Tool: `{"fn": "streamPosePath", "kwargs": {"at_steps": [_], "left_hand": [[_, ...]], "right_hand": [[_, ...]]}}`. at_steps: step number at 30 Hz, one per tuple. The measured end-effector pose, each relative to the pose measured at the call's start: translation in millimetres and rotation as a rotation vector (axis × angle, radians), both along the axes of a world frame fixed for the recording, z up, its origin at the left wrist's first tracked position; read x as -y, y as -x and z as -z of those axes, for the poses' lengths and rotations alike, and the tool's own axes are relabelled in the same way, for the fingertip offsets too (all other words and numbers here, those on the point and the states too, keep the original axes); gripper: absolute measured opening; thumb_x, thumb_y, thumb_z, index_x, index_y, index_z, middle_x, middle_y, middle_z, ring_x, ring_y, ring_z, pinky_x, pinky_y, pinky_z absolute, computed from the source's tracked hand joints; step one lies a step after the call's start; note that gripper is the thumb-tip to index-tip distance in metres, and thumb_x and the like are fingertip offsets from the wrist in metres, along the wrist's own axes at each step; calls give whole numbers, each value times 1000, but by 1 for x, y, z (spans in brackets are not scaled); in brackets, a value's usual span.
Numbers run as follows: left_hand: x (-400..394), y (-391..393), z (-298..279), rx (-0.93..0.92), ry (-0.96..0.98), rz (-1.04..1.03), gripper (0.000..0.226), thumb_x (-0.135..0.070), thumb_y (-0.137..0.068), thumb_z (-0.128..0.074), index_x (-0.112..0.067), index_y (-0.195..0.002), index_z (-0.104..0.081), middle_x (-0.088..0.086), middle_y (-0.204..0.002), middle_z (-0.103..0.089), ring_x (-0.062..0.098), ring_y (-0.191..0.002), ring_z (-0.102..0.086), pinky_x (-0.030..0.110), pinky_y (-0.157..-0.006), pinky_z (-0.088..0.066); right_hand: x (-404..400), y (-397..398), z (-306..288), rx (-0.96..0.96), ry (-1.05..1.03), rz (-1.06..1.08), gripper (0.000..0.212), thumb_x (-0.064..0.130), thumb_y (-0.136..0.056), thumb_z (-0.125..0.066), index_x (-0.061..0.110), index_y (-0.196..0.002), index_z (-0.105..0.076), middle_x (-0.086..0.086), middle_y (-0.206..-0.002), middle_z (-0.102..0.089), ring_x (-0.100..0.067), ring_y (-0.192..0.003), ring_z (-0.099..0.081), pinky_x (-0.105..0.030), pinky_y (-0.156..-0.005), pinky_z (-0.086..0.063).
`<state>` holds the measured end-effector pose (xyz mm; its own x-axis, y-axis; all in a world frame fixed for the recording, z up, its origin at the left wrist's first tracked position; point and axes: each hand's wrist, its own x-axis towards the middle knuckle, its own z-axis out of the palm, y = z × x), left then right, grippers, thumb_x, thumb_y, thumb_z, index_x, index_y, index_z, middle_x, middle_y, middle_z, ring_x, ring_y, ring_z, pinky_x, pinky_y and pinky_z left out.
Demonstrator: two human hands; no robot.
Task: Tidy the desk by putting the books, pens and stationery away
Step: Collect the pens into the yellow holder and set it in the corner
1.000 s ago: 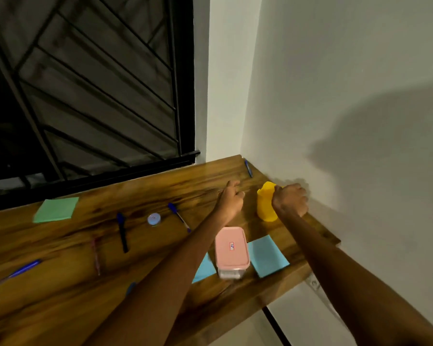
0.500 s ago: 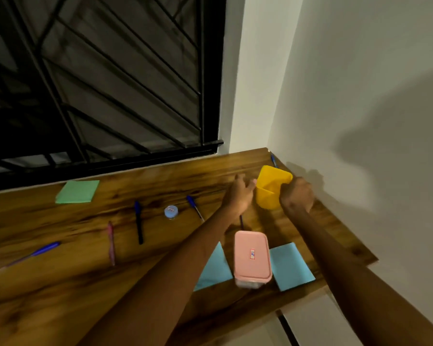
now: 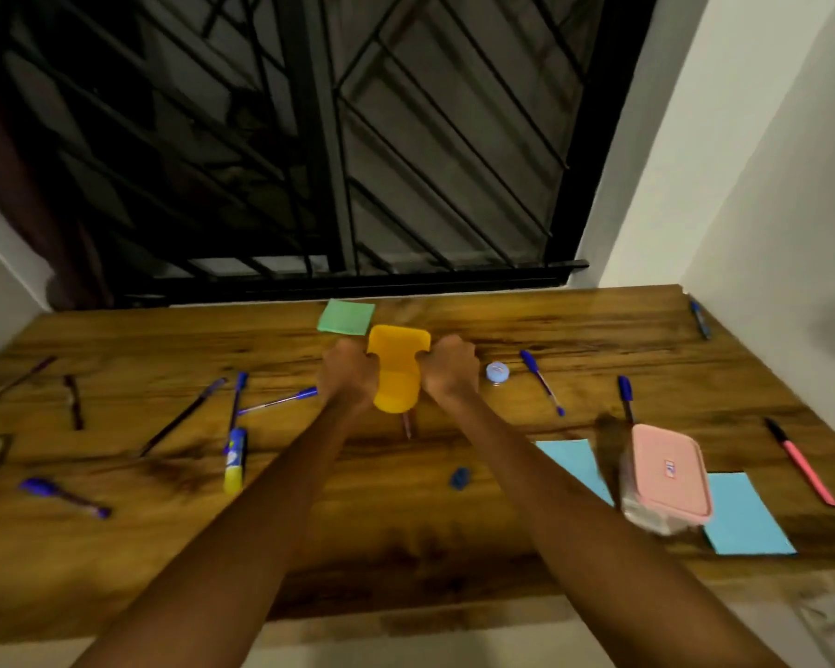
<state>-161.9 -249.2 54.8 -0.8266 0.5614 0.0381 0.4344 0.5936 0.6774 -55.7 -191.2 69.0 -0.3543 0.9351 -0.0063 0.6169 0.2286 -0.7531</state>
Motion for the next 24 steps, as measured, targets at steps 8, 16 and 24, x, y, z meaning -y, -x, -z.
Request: {"fn": "streamPosePath", "kwargs": {"at_steps": [8, 16, 24], "left_hand": [[31, 39, 36, 64, 110, -29, 19, -16, -91, -52, -4, -91, -66, 14, -82, -71, 27, -73, -70, 42, -71, -59], [35, 0, 0, -388, 204, -77, 55, -50, -96, -37, -3, -121, -54, 17, -120, -58, 30, -111, -54, 38, -81, -48], [-27, -75, 20, -359, 270, 328, 29, -7, -94, -48, -7, -123, -51, 14, -122, -56, 27, -106, -61, 35, -84, -53]], "right_hand": [[22, 42, 29, 49, 104, -78, 22, 19, -91, -56, -1, -95, -65, -18, -102, -68, -33, -93, -65, -30, -63, -42], [7, 28, 18, -6, 64, 100, 43, 39, -95, -49, -1, -100, -63, -18, -108, -64, -33, -104, -59, -35, -77, -44], [-62, 6, 48, 147, 71, 115, 22, 12, -94, -52, -2, -104, -66, -16, -105, -67, -31, -98, -63, -30, -72, -45]]}}
